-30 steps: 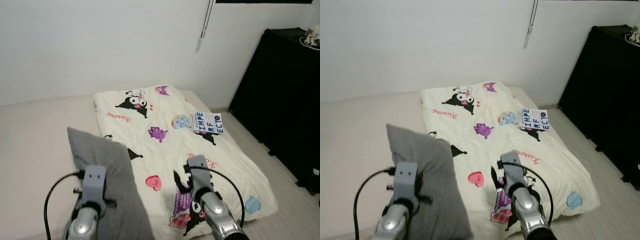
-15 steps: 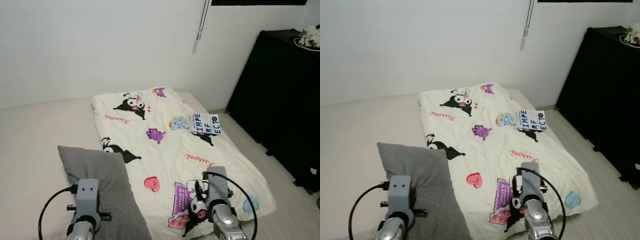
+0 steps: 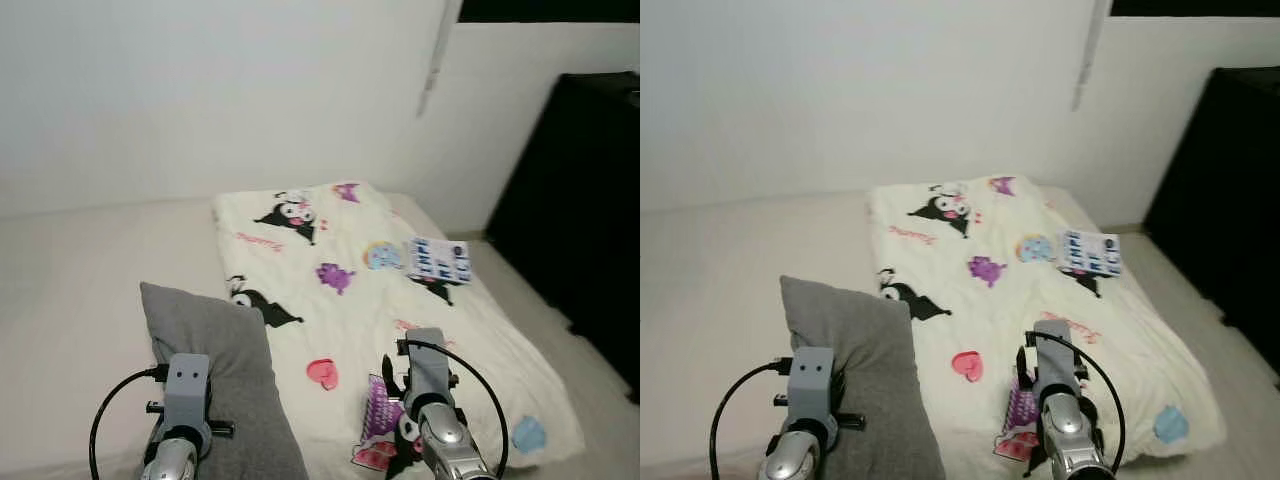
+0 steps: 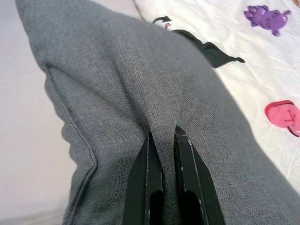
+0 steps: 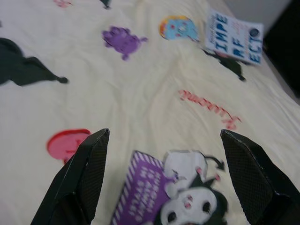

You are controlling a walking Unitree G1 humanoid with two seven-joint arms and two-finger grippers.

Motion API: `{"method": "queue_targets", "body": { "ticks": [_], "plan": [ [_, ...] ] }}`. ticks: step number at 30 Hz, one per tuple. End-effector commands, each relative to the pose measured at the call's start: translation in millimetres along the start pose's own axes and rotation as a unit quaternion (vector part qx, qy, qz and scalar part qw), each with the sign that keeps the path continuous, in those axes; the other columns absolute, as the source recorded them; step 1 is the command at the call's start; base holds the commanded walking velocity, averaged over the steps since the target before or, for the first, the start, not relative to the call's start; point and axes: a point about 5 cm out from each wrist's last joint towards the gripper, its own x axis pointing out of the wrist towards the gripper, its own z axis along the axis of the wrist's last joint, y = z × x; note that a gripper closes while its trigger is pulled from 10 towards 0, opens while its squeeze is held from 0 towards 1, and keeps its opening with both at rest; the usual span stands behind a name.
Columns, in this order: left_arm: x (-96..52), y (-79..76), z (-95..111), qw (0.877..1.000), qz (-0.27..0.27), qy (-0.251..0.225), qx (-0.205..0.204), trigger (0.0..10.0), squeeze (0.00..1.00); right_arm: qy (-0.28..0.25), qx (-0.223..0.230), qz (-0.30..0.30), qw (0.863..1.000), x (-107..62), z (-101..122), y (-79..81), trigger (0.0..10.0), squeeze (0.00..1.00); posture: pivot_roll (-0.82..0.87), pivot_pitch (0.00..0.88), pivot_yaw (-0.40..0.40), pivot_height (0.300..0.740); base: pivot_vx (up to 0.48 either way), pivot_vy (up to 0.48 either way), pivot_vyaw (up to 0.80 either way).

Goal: Clean up the room

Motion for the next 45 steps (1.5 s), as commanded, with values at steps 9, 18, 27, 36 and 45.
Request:
{"method": "queue_targets", "body": {
  "ticks": [9, 18, 27, 36, 45],
  "plan": [
    [0.8, -1.3, 13.1, 0.999, -0.012, -0.041, 0.016, 10.0, 0.0, 0.002, -0.004, -0.003, 1.0, -2.5, -5.0, -4.1, 10.0, 0.0, 0.04, 0.085, -0.028, 0.74, 0.0, 0.0, 0.6],
    [1.6, -0.8, 16.4, 0.999, -0.017, -0.046, 0.022, 10.0, 0.0, -0.004, 0.022, -0.01, 1.0, -3.6, -5.4, -5.9, 10.0, 0.0, 0.05, 0.098, -0.024, 0.74, 0.0, 0.0, 0.0],
    [2.7, -1.2, 19.5, 0.998, -0.023, -0.05, 0.021, 10.0, 0.0, -0.015, 0.024, -0.002, 1.0, -3.0, -2.0, -4.0, 10.0, 0.0, 0.05, 0.099, -0.022, 0.74, 0.0, 0.0, 0.0],
    [2.8, -0.2, 20.7, 0.998, -0.022, -0.052, 0.02, 10.0, 0.0, -0.02, 0.027, 0.009, 0.999, -1.8, 1.1, -0.8, 10.0, 0.0, 0.05, 0.102, -0.026, 0.74, 0.0, 0.0, 0.0],
    [2.1, 0.0, 22.5, 0.998, -0.019, -0.059, 0.008, 10.0, 0.0, -0.026, 0.027, 0.018, 0.999, -1.4, 3.3, 1.4, 10.0, 0.0, 0.05, 0.102, -0.024, 0.74, 0.0, 0.0, 0.0]
  ]
}}
